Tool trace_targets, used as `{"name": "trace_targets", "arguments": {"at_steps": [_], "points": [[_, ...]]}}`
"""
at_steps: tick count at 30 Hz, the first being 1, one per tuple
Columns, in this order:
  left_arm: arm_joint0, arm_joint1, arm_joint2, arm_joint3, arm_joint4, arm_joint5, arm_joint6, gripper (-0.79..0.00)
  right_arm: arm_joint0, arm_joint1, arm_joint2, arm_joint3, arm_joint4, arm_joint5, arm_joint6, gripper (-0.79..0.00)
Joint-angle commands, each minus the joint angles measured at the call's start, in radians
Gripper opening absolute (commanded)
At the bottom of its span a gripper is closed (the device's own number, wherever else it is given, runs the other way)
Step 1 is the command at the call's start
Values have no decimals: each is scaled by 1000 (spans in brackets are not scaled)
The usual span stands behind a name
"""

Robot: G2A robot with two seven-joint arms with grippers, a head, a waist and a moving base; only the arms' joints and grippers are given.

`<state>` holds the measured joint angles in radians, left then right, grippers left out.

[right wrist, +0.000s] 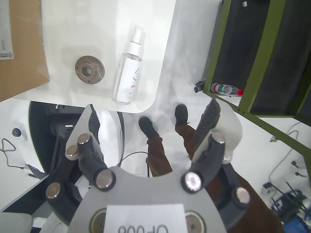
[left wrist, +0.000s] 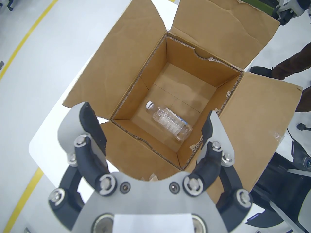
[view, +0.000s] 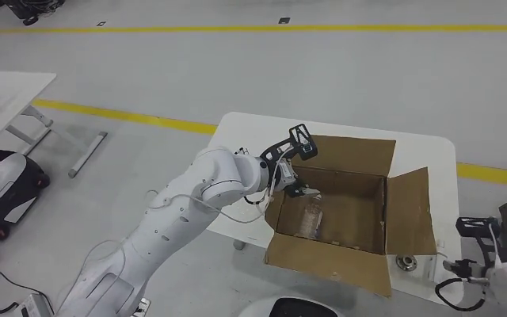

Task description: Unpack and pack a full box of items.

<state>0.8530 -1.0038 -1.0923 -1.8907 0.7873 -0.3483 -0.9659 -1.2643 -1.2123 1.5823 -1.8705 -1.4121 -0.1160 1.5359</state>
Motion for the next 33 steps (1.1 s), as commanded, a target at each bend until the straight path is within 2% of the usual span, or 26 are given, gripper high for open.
{"name": "trace_targets", "arguments": {"at_steps": [1, 10, 11, 13, 17, 19, 22, 33], "points": [[0, 0, 0, 0, 0, 0, 0, 0, 22, 2, -30, 48, -2, 2, 0, 0], [0, 0, 0, 0, 0, 0, 0, 0, 94, 20, -55, 182, 61, 43, 0, -12], [0, 0, 0, 0, 0, 0, 0, 0, 102, 23, -57, 195, 67, 48, 0, -58], [0, 0, 0, 0, 0, 0, 0, 0, 117, 28, -67, 222, 85, 58, 0, -89], [0, 0, 0, 0, 0, 0, 0, 0, 151, 38, -95, 280, 103, 84, 0, -326], [0, 0, 0, 0, 0, 0, 0, 0, 167, 42, -113, 305, 120, 92, 0, -314], [0, 0, 0, 0, 0, 0, 0, 0, 185, 49, -138, 334, 132, 102, 0, -342], [0, 0, 0, 0, 0, 0, 0, 0, 226, 77, -210, 415, 179, 141, 0, -292]]}}
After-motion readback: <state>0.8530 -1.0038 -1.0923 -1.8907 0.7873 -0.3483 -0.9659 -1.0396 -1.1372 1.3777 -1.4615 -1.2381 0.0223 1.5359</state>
